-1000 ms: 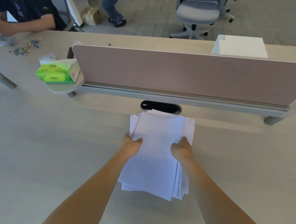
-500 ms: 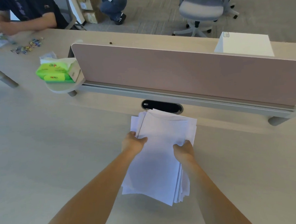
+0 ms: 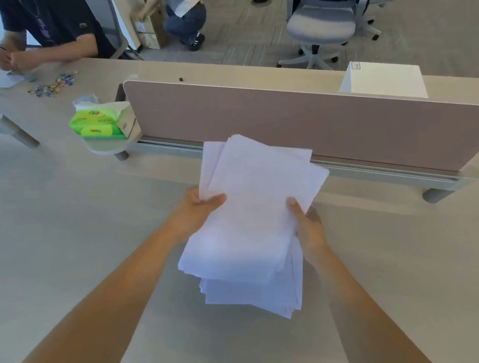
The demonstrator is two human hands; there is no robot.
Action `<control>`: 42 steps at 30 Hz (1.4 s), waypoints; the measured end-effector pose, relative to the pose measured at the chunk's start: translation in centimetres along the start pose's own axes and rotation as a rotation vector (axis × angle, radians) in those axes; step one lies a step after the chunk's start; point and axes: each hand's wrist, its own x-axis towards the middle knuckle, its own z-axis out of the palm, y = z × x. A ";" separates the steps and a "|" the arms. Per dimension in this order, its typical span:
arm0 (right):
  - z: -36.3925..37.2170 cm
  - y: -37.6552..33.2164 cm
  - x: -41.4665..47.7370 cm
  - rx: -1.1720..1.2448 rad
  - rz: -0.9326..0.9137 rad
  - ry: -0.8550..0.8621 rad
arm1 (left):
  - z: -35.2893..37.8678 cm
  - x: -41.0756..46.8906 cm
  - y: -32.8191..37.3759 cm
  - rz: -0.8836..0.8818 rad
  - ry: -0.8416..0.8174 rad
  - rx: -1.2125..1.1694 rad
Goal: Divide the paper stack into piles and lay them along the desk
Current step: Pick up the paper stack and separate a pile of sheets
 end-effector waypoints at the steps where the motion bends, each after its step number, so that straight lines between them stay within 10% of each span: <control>1: 0.6 -0.9 -0.6 0.058 -0.019 -0.115 | -0.6 -1.0 1.1 0.015 -0.002 -0.034; 13: 17.7 -0.6 -9.6 0.001 -0.319 -0.198 | -15.8 -10.0 2.4 0.229 0.357 -0.192; 25: 29.8 7.2 -15.4 -0.343 -0.163 -0.181 | -29.2 -13.6 -5.6 0.076 0.117 -0.009; 42: 32.2 7.3 -19.9 -0.061 -0.246 -0.021 | -30.6 -15.2 -3.3 0.109 0.123 -0.104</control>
